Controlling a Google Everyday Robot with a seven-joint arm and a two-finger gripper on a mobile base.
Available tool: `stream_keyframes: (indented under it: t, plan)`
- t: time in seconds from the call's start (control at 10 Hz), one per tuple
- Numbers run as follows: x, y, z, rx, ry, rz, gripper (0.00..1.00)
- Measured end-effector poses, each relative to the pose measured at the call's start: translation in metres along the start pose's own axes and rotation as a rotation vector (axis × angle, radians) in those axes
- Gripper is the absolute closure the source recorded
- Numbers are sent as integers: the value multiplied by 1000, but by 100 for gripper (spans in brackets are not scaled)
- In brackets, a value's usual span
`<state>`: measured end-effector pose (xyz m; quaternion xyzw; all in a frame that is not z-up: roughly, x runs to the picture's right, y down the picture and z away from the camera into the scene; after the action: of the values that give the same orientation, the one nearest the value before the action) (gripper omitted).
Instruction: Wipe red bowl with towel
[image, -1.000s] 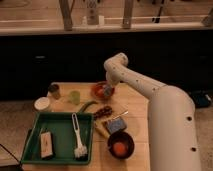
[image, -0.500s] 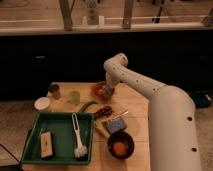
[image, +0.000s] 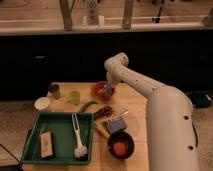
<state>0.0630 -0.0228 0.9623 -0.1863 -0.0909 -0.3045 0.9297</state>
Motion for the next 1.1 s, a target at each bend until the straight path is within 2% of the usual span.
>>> stream_keyframes:
  t: [0.2, 0.4, 0.6, 0.8, 1.1]
  plan:
    - [2, -16, 5, 12, 5, -27, 100]
    - [-9, -32, 8, 33, -11, -72, 100]
    - [-27, -46, 12, 51, -63, -134, 100]
    - [-43, -43, 11, 57, -130, -194, 100]
    - [-61, -18, -1, 54, -181, -235, 100]
